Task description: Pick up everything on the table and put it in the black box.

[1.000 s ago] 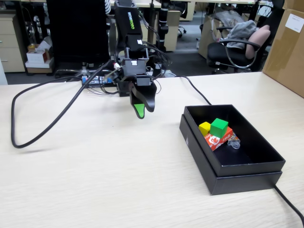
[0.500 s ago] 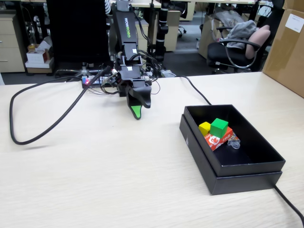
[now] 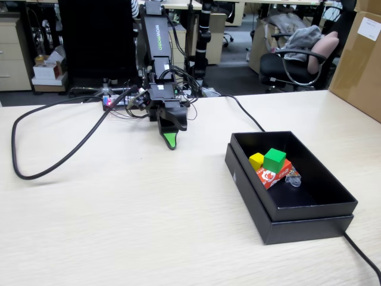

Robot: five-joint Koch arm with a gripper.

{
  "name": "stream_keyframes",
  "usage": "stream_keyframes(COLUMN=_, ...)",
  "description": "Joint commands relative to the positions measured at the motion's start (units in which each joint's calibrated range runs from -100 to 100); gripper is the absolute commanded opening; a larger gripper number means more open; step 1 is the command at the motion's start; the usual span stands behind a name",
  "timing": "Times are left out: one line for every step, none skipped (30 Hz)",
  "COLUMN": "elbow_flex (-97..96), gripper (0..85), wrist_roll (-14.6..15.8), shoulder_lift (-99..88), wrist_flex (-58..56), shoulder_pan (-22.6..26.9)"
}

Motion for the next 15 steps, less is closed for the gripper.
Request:
stream_keyframes(elbow_flex=-0.50, gripper=50.1, wrist_roll=-0.10, shoulder_lift=0.26, wrist_flex=-0.68, shoulder_pan=0.34)
stream_keyframes(elbow_flex=-0.68, gripper=50.0, wrist_roll=-0.10, shoulder_lift=0.37, wrist_flex=-0.68, shoulder_pan=0.54)
stream_keyframes(elbow_flex=-0.86, gripper=50.0, wrist_roll=-0.10, shoulder_lift=0.37, wrist_flex=-0.68, shoulder_pan=0.83)
stream_keyframes(elbow_flex=-1.04, gripper=50.0, wrist_roll=-0.05, shoulder_lift=0.37, wrist_flex=-0.68, shoulder_pan=1.07)
stream_keyframes(elbow_flex=-1.41, gripper=50.0, wrist_roll=0.00, shoulder_lift=0.37, wrist_flex=-0.68, shoulder_pan=1.22)
stream_keyframes(elbow_flex=-1.59, gripper=49.6, wrist_roll=0.10, shoulder_lift=0.37, wrist_flex=-0.60, shoulder_pan=1.32)
stream_keyframes(elbow_flex=-1.59, gripper=49.5, wrist_roll=0.15, shoulder_lift=0.37, wrist_flex=-0.60, shoulder_pan=1.12)
stream_keyframes(elbow_flex=-1.59, gripper=49.3, wrist_roll=0.15, shoulder_lift=0.37, wrist_flex=-0.60, shoulder_pan=0.98)
stream_keyframes(elbow_flex=-1.59, gripper=49.3, wrist_roll=0.29, shoulder_lift=0.26, wrist_flex=-0.51, shoulder_pan=0.88)
stream_keyframes(elbow_flex=-1.59, gripper=49.3, wrist_roll=0.59, shoulder_lift=0.26, wrist_flex=-0.51, shoulder_pan=0.73)
stream_keyframes(elbow_flex=-1.68, gripper=49.3, wrist_roll=1.03, shoulder_lift=0.26, wrist_flex=-0.51, shoulder_pan=0.59)
stream_keyframes(elbow_flex=-1.77, gripper=49.5, wrist_roll=1.71, shoulder_lift=0.03, wrist_flex=-0.51, shoulder_pan=0.39)
stream_keyframes(elbow_flex=-1.77, gripper=50.0, wrist_roll=2.30, shoulder_lift=0.03, wrist_flex=-0.51, shoulder_pan=0.20)
stream_keyframes(elbow_flex=-1.77, gripper=50.0, wrist_roll=2.98, shoulder_lift=0.03, wrist_flex=-0.51, shoulder_pan=0.05)
stream_keyframes(elbow_flex=-1.77, gripper=50.0, wrist_roll=3.22, shoulder_lift=-0.09, wrist_flex=-0.51, shoulder_pan=0.05)
